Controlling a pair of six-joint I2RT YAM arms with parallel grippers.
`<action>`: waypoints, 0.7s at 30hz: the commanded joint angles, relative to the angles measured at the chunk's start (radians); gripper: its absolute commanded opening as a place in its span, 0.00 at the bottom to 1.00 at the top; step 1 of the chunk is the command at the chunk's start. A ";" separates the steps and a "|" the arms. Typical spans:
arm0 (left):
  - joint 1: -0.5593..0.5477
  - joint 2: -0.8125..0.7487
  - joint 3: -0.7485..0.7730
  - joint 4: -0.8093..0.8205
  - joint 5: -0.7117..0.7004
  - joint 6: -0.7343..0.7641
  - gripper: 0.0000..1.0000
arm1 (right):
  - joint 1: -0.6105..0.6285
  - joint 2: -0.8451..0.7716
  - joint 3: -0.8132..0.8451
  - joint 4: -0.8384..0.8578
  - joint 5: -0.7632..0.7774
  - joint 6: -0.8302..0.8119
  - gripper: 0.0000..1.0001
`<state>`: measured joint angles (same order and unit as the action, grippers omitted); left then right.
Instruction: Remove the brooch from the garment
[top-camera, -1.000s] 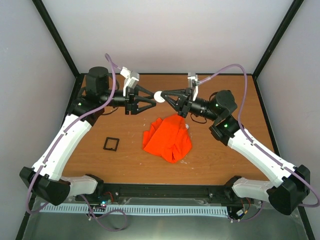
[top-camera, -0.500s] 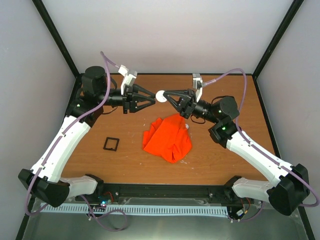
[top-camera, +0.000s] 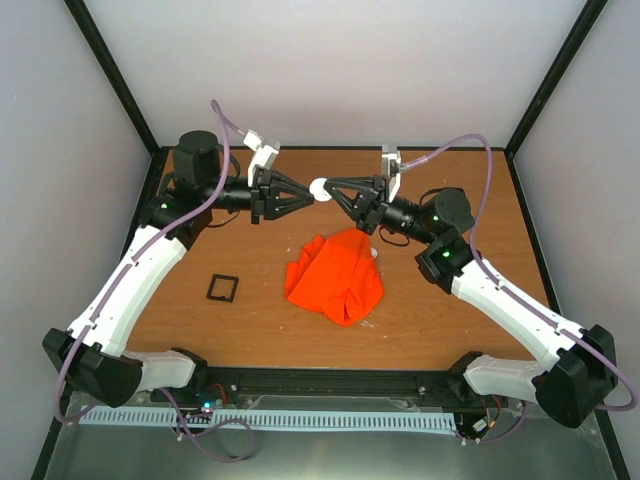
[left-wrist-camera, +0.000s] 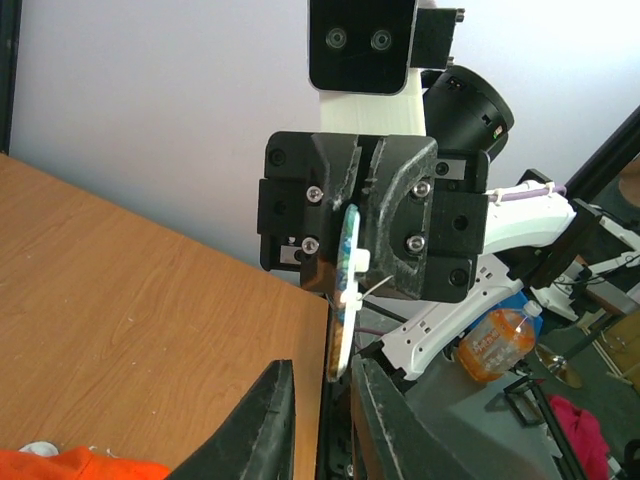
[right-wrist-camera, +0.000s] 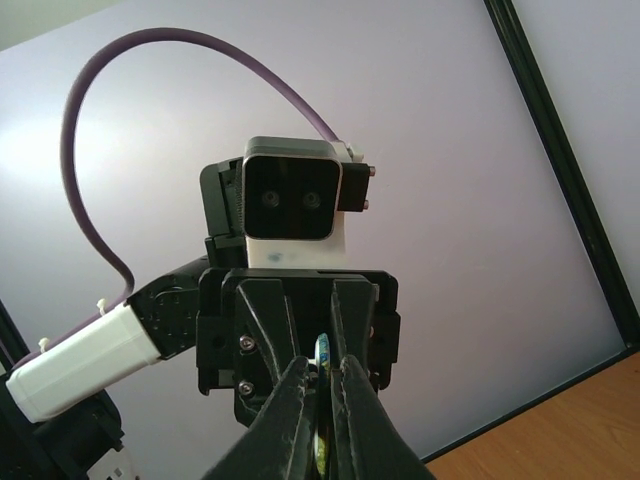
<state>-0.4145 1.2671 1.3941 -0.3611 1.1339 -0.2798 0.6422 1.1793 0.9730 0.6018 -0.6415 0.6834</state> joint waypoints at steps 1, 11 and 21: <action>0.000 -0.003 0.031 -0.002 0.011 -0.027 0.15 | 0.006 0.008 0.025 -0.011 0.011 -0.041 0.02; 0.003 -0.005 0.025 0.018 0.027 -0.077 0.08 | 0.008 0.016 0.029 -0.024 0.006 -0.068 0.03; 0.009 -0.011 0.017 0.015 0.014 -0.084 0.01 | 0.023 0.007 0.028 -0.058 0.064 -0.089 0.33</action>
<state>-0.4103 1.2663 1.3941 -0.3557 1.1545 -0.3519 0.6529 1.1934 0.9855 0.5518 -0.6094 0.6052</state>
